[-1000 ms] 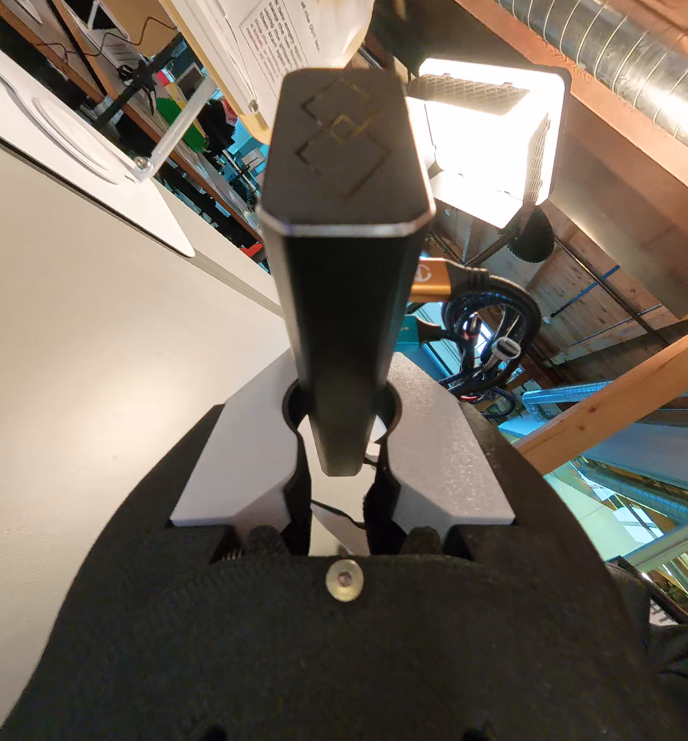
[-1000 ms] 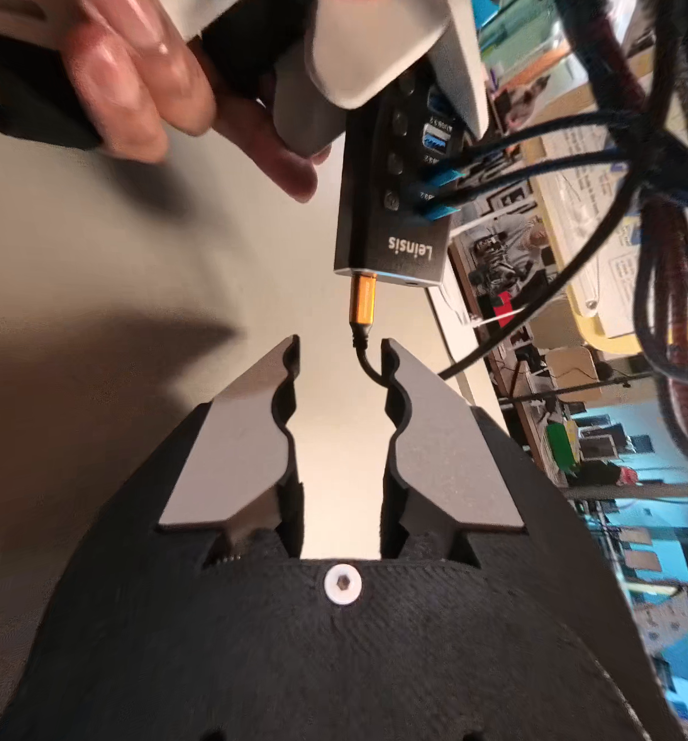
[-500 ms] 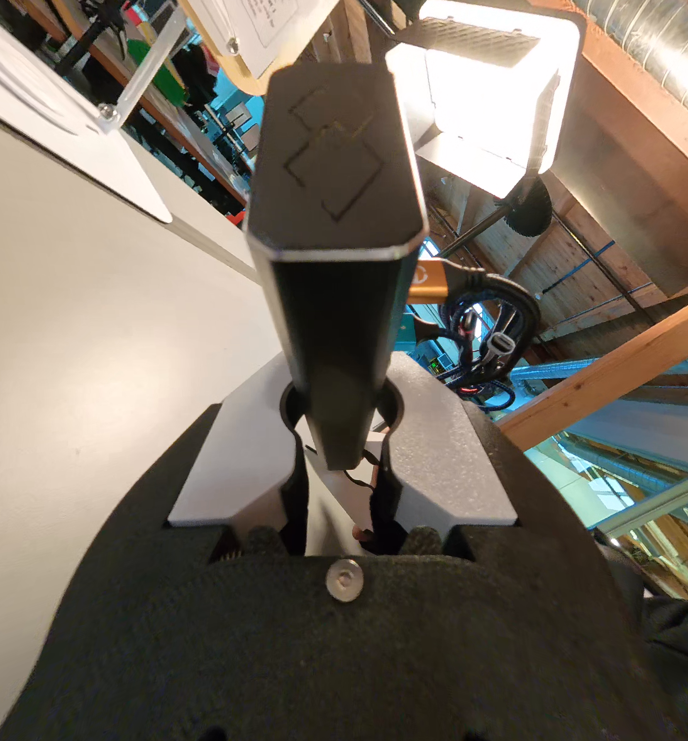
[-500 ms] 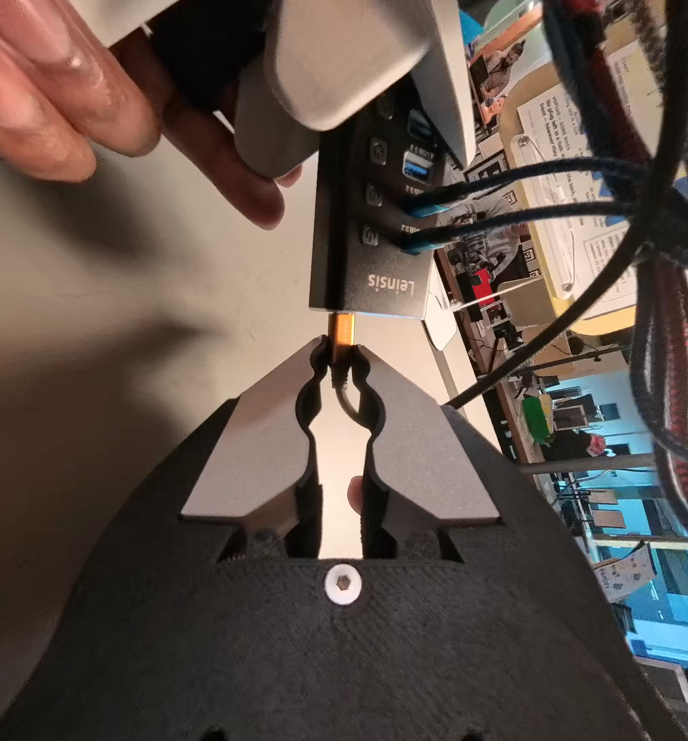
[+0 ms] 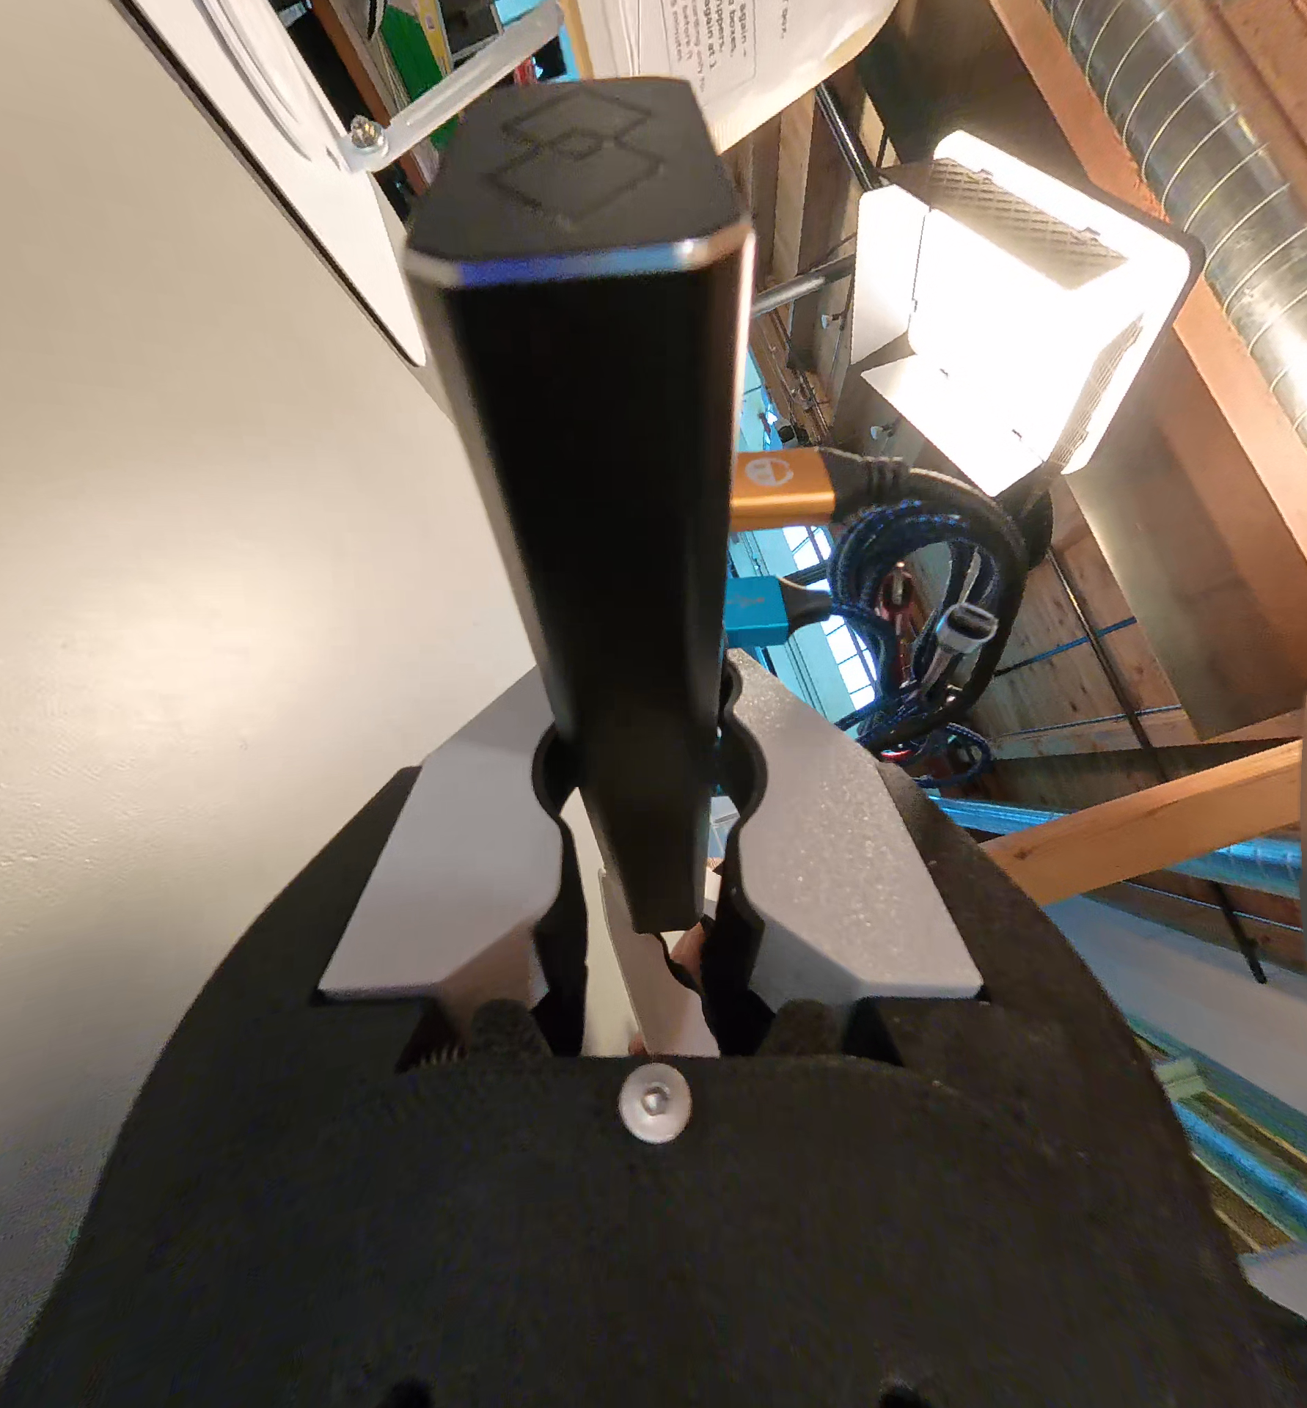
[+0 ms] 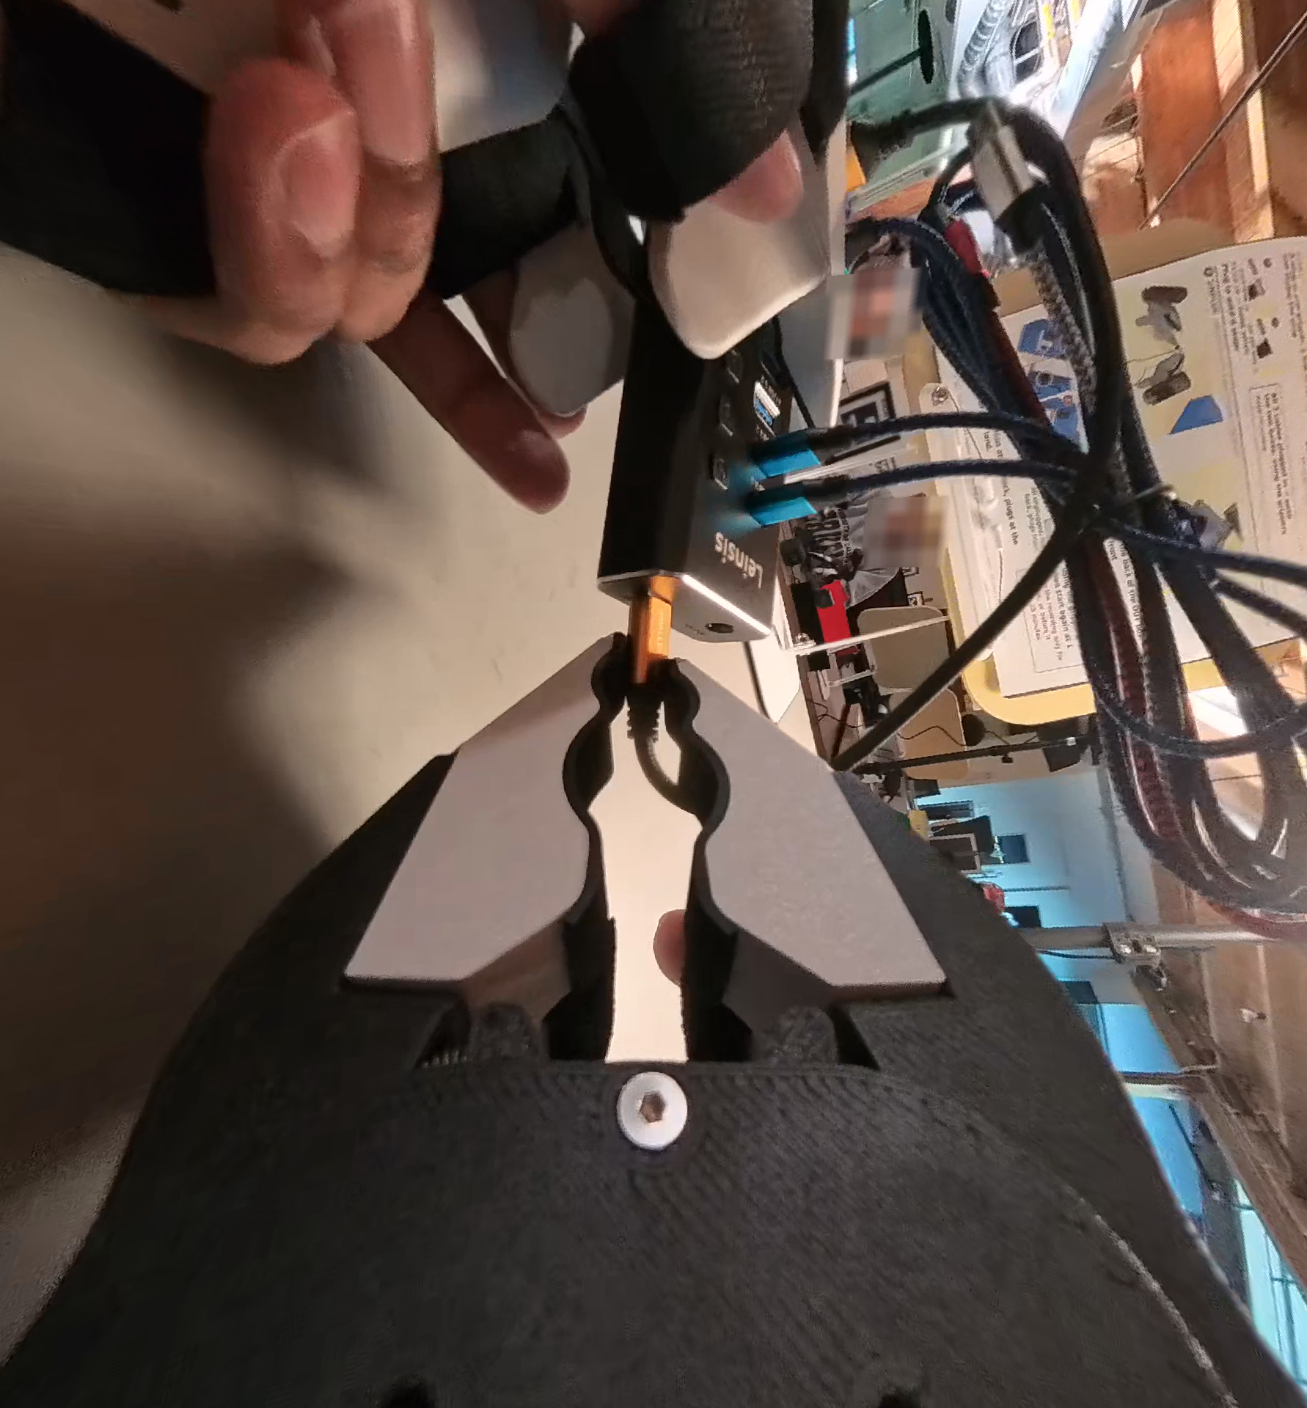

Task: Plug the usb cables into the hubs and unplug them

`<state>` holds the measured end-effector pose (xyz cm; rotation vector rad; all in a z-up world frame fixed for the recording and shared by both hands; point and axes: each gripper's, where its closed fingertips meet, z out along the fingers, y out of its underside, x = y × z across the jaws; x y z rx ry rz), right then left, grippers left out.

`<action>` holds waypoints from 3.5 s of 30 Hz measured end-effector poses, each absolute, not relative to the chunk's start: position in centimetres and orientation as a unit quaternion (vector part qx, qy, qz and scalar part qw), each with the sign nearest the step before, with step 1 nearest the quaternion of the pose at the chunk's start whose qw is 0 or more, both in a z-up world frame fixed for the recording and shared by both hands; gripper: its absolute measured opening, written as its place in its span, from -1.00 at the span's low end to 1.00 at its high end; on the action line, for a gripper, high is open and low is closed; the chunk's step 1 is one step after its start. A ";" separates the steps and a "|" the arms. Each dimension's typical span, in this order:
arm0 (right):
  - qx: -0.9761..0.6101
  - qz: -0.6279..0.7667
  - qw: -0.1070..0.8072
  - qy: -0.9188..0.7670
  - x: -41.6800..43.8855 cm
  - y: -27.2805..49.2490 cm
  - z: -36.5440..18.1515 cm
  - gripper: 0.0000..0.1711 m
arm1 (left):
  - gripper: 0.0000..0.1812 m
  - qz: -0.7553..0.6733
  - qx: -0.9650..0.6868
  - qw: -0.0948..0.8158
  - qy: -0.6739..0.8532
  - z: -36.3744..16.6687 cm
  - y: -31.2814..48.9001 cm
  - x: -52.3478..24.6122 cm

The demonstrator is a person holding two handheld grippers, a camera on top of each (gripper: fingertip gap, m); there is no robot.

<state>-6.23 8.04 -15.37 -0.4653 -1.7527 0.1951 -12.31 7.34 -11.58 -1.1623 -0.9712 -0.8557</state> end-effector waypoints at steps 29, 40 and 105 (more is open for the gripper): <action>-0.176 0.164 0.602 -0.761 -5.6 6.8 -13.8 -0.89 | -0.66 -0.338 -0.525 0.689 -0.369 -9.8 6.2 -12.8; -0.150 0.146 0.615 -0.760 -4.9 6.3 -13.8 -0.93 | -0.67 -0.344 -0.525 0.694 -0.353 -9.3 6.3 -12.7; -0.233 0.203 0.574 -0.758 -4.9 5.6 -14.5 -0.87 | -0.66 -0.318 -0.550 0.685 -0.356 -9.9 7.1 -10.8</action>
